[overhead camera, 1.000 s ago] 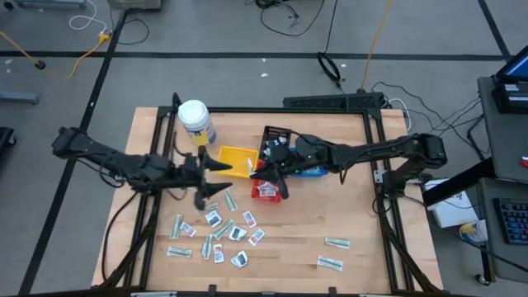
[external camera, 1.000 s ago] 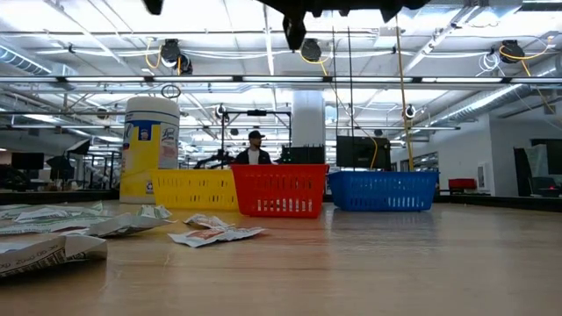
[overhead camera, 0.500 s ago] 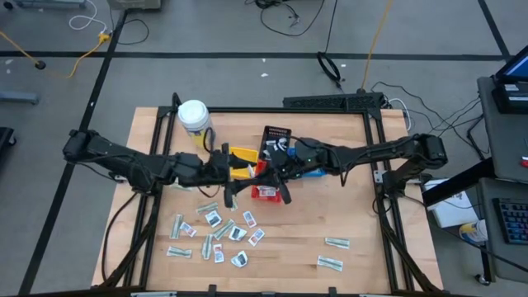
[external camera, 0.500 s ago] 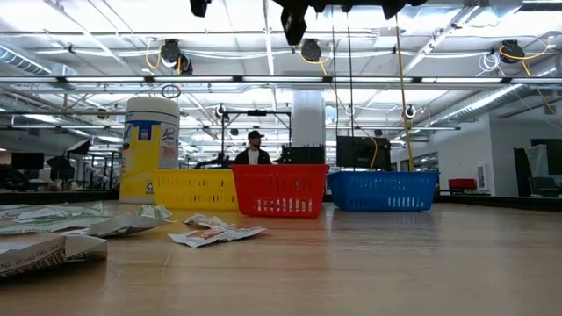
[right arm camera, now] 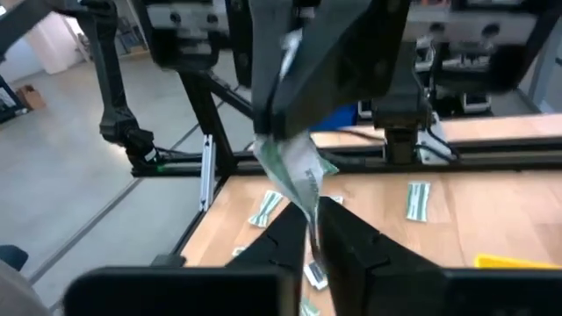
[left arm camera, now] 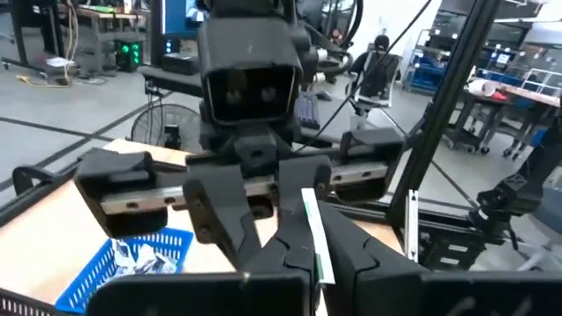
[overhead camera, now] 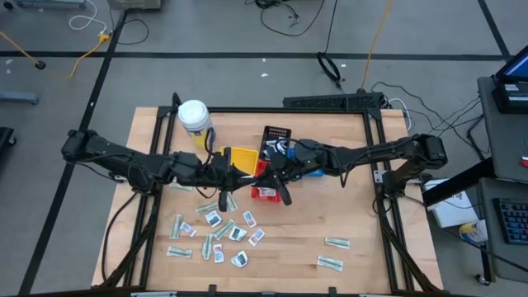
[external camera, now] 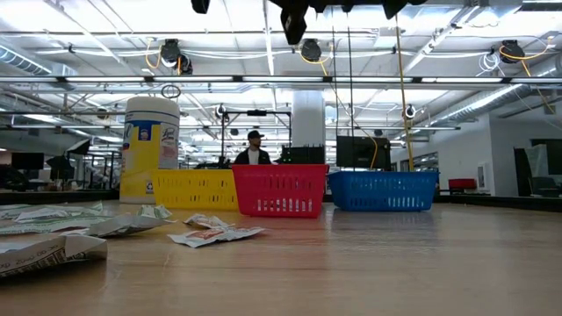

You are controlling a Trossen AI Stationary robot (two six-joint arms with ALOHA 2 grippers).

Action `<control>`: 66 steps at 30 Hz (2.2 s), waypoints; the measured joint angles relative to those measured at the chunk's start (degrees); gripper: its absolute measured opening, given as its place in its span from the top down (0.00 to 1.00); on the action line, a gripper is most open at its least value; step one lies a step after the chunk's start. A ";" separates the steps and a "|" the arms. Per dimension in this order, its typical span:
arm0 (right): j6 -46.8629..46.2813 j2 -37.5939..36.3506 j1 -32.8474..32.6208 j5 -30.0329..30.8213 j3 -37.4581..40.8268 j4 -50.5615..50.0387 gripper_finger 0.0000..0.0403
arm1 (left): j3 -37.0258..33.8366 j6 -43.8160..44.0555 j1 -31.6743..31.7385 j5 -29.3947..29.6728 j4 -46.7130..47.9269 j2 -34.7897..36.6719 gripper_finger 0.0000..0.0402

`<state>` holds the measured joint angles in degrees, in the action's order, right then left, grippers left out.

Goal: Pick & Place First Aid Supplies
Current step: Put the bandage pack into the yellow bin

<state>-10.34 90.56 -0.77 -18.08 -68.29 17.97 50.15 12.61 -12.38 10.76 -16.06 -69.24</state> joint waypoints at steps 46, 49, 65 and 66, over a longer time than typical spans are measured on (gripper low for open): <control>5.06 -25.33 4.13 7.59 0.79 -32.84 0.55 | 26.29 -19.84 18.24 0.90 76.69 -29.82 1.00; 5.06 -25.31 4.13 7.57 0.79 -32.90 0.55 | 26.29 -22.93 19.80 1.54 74.19 -31.95 1.00; 5.06 -25.33 4.06 7.36 0.79 -33.48 0.55 | 26.21 -22.91 24.12 -3.32 72.53 -34.04 0.56; 5.05 -25.33 4.06 7.36 0.79 -33.55 0.55 | 26.21 -21.26 24.31 -3.80 72.51 -33.56 0.53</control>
<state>-5.29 65.23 3.29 -10.72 -67.51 -15.58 76.36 -8.65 11.93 6.95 56.45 -102.80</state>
